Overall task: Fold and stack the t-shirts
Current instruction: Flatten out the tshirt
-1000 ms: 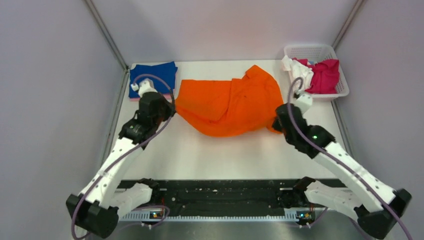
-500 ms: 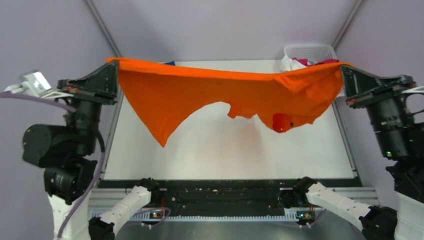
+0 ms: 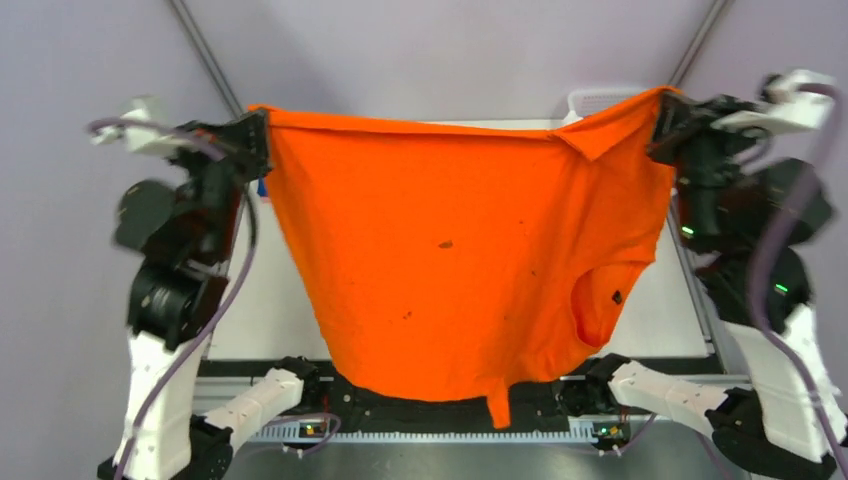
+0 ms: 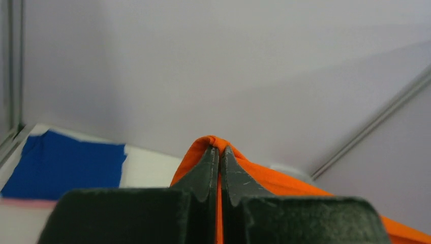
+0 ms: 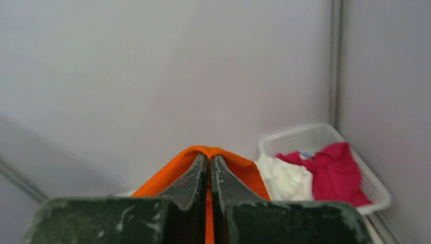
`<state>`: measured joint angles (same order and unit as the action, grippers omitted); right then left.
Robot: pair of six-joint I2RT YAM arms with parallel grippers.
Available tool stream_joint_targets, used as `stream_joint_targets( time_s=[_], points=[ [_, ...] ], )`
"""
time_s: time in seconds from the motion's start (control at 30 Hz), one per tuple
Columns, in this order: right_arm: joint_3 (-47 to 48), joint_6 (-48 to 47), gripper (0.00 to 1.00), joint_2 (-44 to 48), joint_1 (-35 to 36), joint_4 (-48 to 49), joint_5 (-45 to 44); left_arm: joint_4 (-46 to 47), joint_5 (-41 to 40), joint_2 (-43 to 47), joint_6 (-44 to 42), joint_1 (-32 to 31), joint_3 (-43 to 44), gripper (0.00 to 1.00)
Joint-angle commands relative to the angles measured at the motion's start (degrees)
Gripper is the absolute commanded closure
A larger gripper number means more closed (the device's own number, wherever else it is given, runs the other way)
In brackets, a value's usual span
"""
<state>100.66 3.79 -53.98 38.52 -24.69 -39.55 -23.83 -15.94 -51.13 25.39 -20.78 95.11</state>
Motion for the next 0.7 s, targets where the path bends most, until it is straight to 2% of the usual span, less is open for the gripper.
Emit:
stream_joint_targets(
  time_s=[0.0,0.07,0.17,0.2,0.3,0.37,0.43,0.47,0.5,0.53,0.67],
  points=[
    [-12.8,-10.56,1.0,-6.82,-1.27,14.79,-18.15,-0.56,-13.55,-9.07,2.12,0.81,-9.24,1.0],
    [-17.59,-6.54,1.0,-9.63,-6.07,16.1,-13.7,-0.14,-14.22,-13.39,4.65,3.27,-13.71,1.0],
    [-23.01,3.27,1.0,-16.35,-15.91,16.17,0.39,2.86,-7.78,-23.34,8.56,9.78,-19.02,1.0],
    [-24.71,5.01,1.0,-18.93,-17.93,17.66,5.45,4.12,-5.72,-27.19,9.18,11.47,-19.8,1.0],
    [-29.74,8.07,1.0,-29.18,-20.85,27.07,12.96,6.01,-2.72,-39.8,9.07,14.03,-16.69,1.0],
    [-29.13,9.46,0.97,-36.72,-21.58,30.4,15.33,3.58,-0.25,-48.25,8.53,14.68,-10.82,0.71],
    [-25.12,10.95,0.63,-43.63,-22.16,28.24,17.55,-3.26,1.89,-55.29,9.58,14.97,-2.77,0.44],
    [-22.85,11.3,0.45,-46.07,-22.28,26.36,18.3,-6.09,2.15,-57.59,9.78,14.97,0.39,0.11],
    [-20.62,11.46,0.1,-48.35,-22.32,24.15,18.84,-7.47,2.37,-58.86,9.77,14.97,2.08,0.02],
    [-19.09,11.74,0.02,-49.13,-22.29,21.63,19.85,-7.91,2.66,-59.12,9.81,14.97,2.47,0.01],
    [-21.05,12.97,0.01,-46.16,-22.35,18.46,22.95,-5.64,6.23,-53.55,10.51,14.81,-4.34,0.01]
  ],
)
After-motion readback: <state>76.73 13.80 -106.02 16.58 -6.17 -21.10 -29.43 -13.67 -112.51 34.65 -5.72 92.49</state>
